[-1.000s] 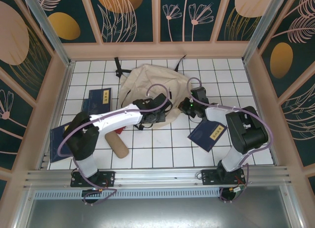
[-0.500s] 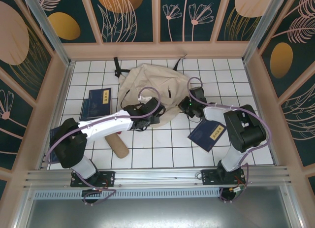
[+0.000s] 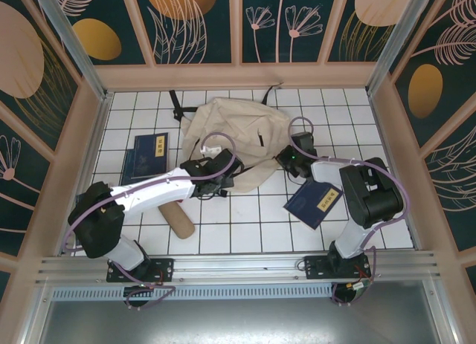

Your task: Pack books, pencil case, and school supplies into a backpack

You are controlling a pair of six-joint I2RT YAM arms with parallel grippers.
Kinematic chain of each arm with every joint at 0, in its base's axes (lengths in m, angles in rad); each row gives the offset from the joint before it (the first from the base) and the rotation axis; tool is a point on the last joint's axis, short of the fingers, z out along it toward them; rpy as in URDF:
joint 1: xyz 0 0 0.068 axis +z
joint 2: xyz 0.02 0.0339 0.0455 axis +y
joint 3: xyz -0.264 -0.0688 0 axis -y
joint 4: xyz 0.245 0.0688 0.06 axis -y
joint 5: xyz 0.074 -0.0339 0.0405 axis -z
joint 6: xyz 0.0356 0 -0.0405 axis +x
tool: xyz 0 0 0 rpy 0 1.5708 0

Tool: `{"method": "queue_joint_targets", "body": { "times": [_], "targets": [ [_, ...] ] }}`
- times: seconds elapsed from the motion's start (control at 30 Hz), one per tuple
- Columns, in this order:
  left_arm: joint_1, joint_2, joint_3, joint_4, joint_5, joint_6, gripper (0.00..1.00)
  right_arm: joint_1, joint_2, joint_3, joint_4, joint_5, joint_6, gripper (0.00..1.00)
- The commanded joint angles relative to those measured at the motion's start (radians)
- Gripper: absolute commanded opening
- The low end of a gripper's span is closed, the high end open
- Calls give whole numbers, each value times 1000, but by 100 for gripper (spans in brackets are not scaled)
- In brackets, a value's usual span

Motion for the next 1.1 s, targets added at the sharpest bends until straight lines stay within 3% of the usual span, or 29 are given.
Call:
{"method": "queue_joint_targets", "body": {
  "times": [0.0, 0.17, 0.2, 0.3, 0.43, 0.57, 0.7, 0.9, 1.07],
  "targets": [
    [42, -60, -34, -66, -36, 33, 0, -80, 11, 8, 22, 32, -121, 0],
    [78, -68, -48, 6, 20, 99, 0, -132, 20, 78, -2, -57, -254, 0],
    [77, -65, -46, 36, 41, 122, 0, -137, 13, 93, -17, -83, -272, 4],
    [77, -47, -29, 110, 121, 164, 0, -131, -64, 104, -92, -104, -275, 33],
    [76, -28, -23, 203, 204, 199, 0, -117, -220, 50, -209, -142, -200, 46],
    [77, -1, -16, 236, 247, 214, 0, -47, -342, -32, -268, -181, -88, 46],
    [76, 17, -13, 245, 259, 218, 0, 33, -422, -144, -198, -233, 78, 44],
    [76, 18, -29, 249, 259, 215, 0, 150, -381, -159, -91, -262, 183, 48],
    [76, 9, -44, 255, 262, 212, 0, 174, -336, -176, -34, -249, 218, 49]
  ]
}}
